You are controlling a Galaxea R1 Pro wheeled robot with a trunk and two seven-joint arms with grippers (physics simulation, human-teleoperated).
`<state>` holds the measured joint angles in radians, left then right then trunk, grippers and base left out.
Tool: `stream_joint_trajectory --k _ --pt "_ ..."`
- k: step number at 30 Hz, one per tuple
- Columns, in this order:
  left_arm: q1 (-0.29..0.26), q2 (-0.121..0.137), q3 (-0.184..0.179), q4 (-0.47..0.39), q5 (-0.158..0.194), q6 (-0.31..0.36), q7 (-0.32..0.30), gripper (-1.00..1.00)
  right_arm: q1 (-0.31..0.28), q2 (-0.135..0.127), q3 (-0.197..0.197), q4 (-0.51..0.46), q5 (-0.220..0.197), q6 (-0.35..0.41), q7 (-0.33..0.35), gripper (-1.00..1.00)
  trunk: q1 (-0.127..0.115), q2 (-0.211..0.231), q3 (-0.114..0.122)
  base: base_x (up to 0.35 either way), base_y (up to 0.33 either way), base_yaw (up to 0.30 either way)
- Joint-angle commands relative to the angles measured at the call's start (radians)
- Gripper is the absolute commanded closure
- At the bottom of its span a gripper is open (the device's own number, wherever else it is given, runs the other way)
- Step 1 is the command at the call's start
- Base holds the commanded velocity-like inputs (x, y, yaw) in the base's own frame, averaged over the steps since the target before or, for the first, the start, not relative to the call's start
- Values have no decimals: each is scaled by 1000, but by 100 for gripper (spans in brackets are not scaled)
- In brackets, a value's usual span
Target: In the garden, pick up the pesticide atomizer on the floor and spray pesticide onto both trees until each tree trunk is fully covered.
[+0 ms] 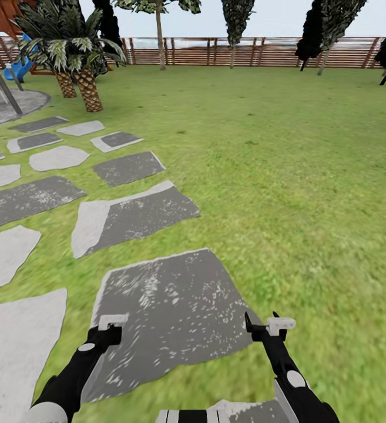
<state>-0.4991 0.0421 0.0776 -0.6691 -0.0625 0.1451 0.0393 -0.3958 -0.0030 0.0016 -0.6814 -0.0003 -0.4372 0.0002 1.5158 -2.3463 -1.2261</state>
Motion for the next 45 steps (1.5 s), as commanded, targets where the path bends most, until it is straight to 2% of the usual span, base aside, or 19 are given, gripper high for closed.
stream_joint_trajectory --k 1,25,45 --pt "0 -1 -1 0 0 4 0 100 0 0 0 3 0 0 1 -100 -4 7 4 0 0 -30" --pt "13 2 1 11 -1 7 0 100 2 -1 -2 9 2 9 -2 -100 -96 175 84 0 0 -18" --pt "13 2 -1 11 -1 7 0 100 2 -4 -3 14 3 11 1 -100 -173 315 165 0 0 -254"
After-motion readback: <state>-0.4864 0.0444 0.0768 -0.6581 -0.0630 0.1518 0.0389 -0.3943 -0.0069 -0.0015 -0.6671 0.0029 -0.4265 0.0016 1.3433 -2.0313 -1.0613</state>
